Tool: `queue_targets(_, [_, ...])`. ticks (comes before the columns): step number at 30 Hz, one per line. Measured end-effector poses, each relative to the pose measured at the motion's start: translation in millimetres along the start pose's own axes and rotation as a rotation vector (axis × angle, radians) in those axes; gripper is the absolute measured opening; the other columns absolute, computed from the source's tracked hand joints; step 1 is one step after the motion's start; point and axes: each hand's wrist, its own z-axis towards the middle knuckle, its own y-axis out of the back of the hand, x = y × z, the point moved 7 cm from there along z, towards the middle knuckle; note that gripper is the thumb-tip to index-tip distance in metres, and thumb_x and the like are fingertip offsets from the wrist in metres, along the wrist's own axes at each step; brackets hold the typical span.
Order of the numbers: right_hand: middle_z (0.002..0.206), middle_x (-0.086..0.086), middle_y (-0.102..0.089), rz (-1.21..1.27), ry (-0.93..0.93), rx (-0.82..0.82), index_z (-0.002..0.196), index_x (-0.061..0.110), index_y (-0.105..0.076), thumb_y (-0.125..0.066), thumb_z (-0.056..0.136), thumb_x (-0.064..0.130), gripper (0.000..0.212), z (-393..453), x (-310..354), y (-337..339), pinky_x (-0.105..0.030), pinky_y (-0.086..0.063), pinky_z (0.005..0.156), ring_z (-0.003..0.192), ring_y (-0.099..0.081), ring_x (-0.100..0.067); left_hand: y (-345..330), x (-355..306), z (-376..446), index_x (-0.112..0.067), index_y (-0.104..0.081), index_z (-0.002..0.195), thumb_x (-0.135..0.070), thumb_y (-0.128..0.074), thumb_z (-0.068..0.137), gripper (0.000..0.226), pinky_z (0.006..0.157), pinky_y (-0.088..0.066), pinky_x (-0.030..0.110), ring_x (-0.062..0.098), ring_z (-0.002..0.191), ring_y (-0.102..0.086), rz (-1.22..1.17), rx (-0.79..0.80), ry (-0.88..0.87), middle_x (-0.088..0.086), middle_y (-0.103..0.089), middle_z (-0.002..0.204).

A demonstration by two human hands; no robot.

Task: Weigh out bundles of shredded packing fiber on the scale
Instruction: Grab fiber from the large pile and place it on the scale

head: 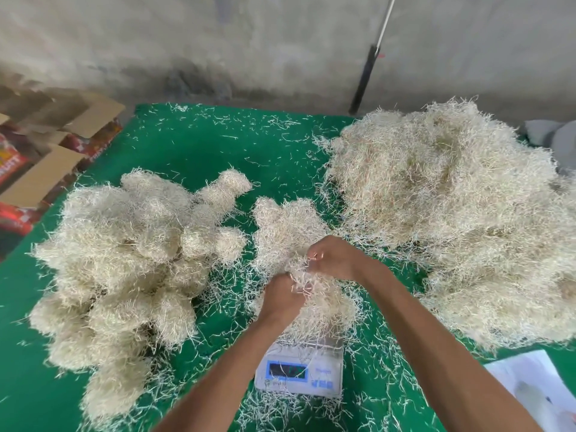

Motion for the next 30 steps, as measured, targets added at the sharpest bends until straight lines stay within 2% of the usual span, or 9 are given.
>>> queue_targets(5, [0.087,-0.002,-0.066,0.213,0.137,-0.209,0.097,0.004,-0.073,-0.068,0.099,0.024,0.02,-7.1,28.6,40.9,-0.033,-0.052,0.075,0.073,-0.062,-0.003,10.2,-15.4,4.5,-0.011,-0.051,0.141,-0.042,-0.069,0.092,0.061,0.104,-0.038,0.026,0.02,0.124,-0.056,-0.08,-0.027,-0.003,0.004,-0.053,0.144])
queue_targets(7, [0.079,0.003,-0.061,0.404,0.156,-0.337,0.094,0.004,-0.07,-0.068,0.099,0.025,0.022,-13.5,41.4,63.0,-0.025,-0.045,0.066,0.059,-0.053,0.004,8.4,-10.8,6.8,-0.014,-0.053,0.138,-0.043,-0.069,0.091,0.058,0.112,-0.037,0.03,0.021,0.128,-0.054,0.034,0.003,-0.009,0.005,-0.05,0.147])
queue_targets(11, [0.07,0.007,-0.066,0.72,0.225,-0.528,0.086,0.011,-0.069,-0.069,0.098,0.02,0.015,-18.4,63.8,122.1,-0.033,-0.059,0.075,0.07,-0.064,-0.012,-6.2,17.4,-2.3,-0.018,-0.059,0.081,-0.046,-0.071,0.088,0.031,0.106,-0.036,0.019,0.016,0.125,-0.056,0.197,0.044,0.0,0.009,-0.045,0.151])
queue_targets(15, [0.096,-0.001,-0.074,0.942,0.168,-0.703,0.099,0.004,-0.072,-0.064,0.099,0.006,0.009,-8.5,58.8,140.6,-0.026,-0.061,0.083,0.088,-0.074,-0.013,-5.7,22.2,-0.7,-0.009,-0.061,0.127,-0.042,-0.072,0.089,0.051,0.085,-0.053,0.015,-0.001,0.091,-0.066,0.177,0.03,-0.021,0.01,-0.051,0.146])
queue_targets(17, [0.11,-0.005,-0.071,1.056,0.018,-0.683,0.123,0.001,-0.066,-0.059,0.103,0.008,0.022,4.8,34.0,119.0,-0.035,-0.058,0.099,0.103,-0.073,-0.02,1.1,17.2,-2.1,-0.012,-0.054,0.137,-0.048,-0.069,0.089,0.062,0.103,-0.05,0.032,0.016,0.115,-0.061,0.178,0.001,-0.043,0.009,-0.051,0.145])
queue_targets(20, [0.113,-0.009,-0.067,0.766,-0.259,-0.461,0.141,-0.003,-0.053,-0.051,0.108,0.019,0.039,14.2,-10.6,64.3,-0.047,-0.048,0.112,0.106,-0.068,-0.022,11.0,20.7,-3.8,-0.018,-0.045,0.147,-0.058,-0.066,0.087,0.075,0.119,-0.03,0.04,0.021,0.139,-0.04,0.11,-0.009,-0.024,0.007,-0.04,0.153])
queue_targets(22, [0.103,-0.018,-0.069,0.621,-0.32,-0.364,0.12,-0.011,-0.061,-0.052,0.108,0.02,0.034,9.3,-31.7,30.0,-0.042,-0.047,0.109,0.097,-0.07,-0.028,17.7,24.7,-6.4,-0.021,-0.043,0.148,-0.059,-0.068,0.084,0.078,0.118,-0.027,0.034,0.014,0.135,-0.04,0.056,-0.019,-0.014,0.005,-0.039,0.152])
queue_targets(27, [0.148,-0.014,-0.055,0.564,-0.348,-0.38,0.148,0.007,-0.051,-0.055,0.107,0.029,0.047,-14.4,-54.2,-11.3,-0.043,-0.043,0.113,0.129,-0.056,-0.029,38.3,31.4,-24.8,-0.038,-0.045,0.143,-0.077,-0.067,0.073,0.083,0.114,-0.023,0.032,0.004,0.134,-0.036,0.059,0.064,-0.102,-0.011,-0.035,0.154])
queue_targets(30, [0.119,-0.014,-0.069,0.554,-0.354,-0.399,0.143,0.004,-0.055,-0.055,0.106,0.026,0.043,-24.2,-63.0,-22.2,-0.038,-0.051,0.093,0.092,-0.063,-0.019,54.9,37.8,-37.5,-0.039,-0.054,0.133,-0.076,-0.069,0.072,0.073,0.103,-0.034,0.023,-0.013,0.112,-0.044,0.029,0.069,-0.133,-0.012,-0.047,0.147])
